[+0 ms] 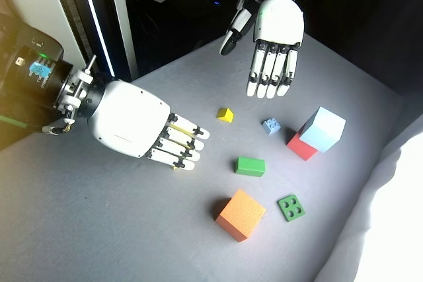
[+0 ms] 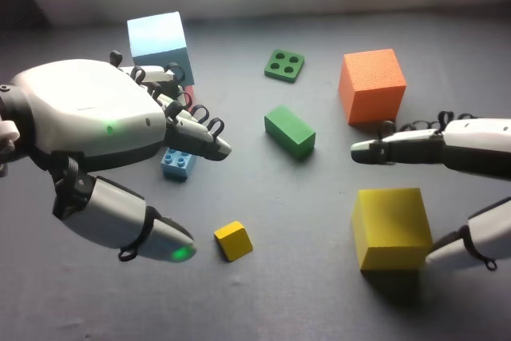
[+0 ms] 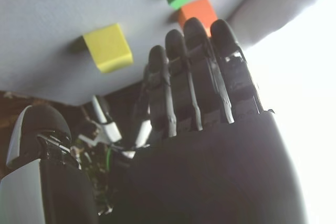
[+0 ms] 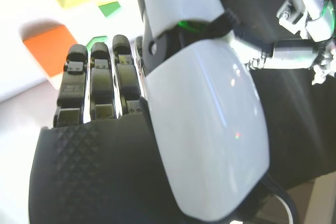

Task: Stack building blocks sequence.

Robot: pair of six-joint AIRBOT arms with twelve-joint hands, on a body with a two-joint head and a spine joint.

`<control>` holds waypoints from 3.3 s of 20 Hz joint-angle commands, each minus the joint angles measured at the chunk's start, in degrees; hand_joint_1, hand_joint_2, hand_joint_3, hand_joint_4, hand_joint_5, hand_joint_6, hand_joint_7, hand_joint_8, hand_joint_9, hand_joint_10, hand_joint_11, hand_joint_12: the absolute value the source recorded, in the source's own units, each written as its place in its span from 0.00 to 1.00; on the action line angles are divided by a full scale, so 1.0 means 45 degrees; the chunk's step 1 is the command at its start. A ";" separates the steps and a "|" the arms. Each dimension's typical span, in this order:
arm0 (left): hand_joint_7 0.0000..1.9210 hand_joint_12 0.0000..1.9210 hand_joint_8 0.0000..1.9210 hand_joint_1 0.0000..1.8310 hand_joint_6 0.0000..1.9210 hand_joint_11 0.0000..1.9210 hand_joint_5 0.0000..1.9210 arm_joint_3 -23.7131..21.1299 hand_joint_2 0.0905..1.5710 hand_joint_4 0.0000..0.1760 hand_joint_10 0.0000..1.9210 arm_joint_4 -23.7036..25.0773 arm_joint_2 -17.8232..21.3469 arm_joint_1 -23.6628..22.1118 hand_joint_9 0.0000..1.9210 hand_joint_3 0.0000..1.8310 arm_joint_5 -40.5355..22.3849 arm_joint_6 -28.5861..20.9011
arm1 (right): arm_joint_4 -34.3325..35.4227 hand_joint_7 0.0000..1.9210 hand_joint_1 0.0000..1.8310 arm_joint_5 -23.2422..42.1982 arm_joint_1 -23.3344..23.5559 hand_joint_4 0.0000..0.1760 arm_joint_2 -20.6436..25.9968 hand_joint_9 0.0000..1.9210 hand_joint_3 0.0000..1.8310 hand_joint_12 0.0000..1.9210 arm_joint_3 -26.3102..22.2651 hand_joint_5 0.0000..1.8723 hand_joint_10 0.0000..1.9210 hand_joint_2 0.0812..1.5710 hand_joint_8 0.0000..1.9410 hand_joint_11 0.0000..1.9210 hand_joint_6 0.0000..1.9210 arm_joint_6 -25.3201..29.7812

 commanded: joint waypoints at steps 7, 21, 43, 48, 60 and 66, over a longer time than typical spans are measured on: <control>0.24 0.45 0.00 0.16 0.00 0.01 0.21 -0.0117 0.65 0.00 0.00 -0.0607 0.0112 -0.0155 0.23 0.00 -0.0464 -0.0002 | 0.0215 0.10 0.76 0.1682 -0.0722 0.00 -0.0745 0.05 0.01 0.00 0.0600 0.10 0.01 0.65 0.01 0.00 0.01 -0.0077; 0.25 0.45 0.00 0.20 0.00 0.02 0.21 -0.0301 0.65 0.00 0.00 1.0255 0.0099 -0.0377 0.25 0.00 -0.2126 -1.1356 | 0.0238 0.13 0.76 0.2335 -0.1627 0.00 -0.1743 0.07 0.01 0.00 0.1241 0.14 0.01 0.65 0.01 0.00 0.01 -0.0070; 0.27 0.44 0.00 0.20 0.00 0.02 0.23 -0.0154 0.67 0.00 0.00 4.0663 0.0165 0.0176 0.25 0.00 -0.9839 -3.9285 | 0.0235 0.41 0.73 0.0184 0.0858 0.00 -0.1308 0.34 0.00 0.89 0.1791 0.41 0.81 0.77 0.71 0.16 0.63 -0.1675; 0.26 0.46 0.00 0.19 0.00 0.01 0.22 -0.0144 0.68 0.00 0.00 3.9716 0.0166 0.0111 0.25 0.00 -1.0511 -3.7661 | 0.0246 0.42 0.73 -0.1778 0.3025 0.00 -0.1538 0.35 0.00 0.88 0.3132 0.43 0.80 0.76 0.69 0.15 0.60 -0.1600; 0.27 0.44 0.00 0.20 0.00 0.03 0.23 -0.0233 0.68 0.00 0.00 3.8224 0.0510 0.1199 0.25 0.00 -1.1476 -3.6494 | 0.0233 0.42 0.73 -0.4035 0.5399 0.00 -0.2847 0.34 0.00 0.90 0.6141 0.42 0.80 0.76 0.70 0.15 0.61 -0.1866; 0.28 0.45 0.00 0.20 0.00 0.03 0.25 -0.0423 0.68 0.00 0.00 3.7700 0.0920 0.1747 0.26 0.00 -1.1773 -3.5885 | 0.0235 0.41 0.65 -0.3621 0.5448 0.00 -0.3415 0.31 0.00 0.93 0.6991 0.44 0.73 0.76 0.75 0.14 0.58 -0.1808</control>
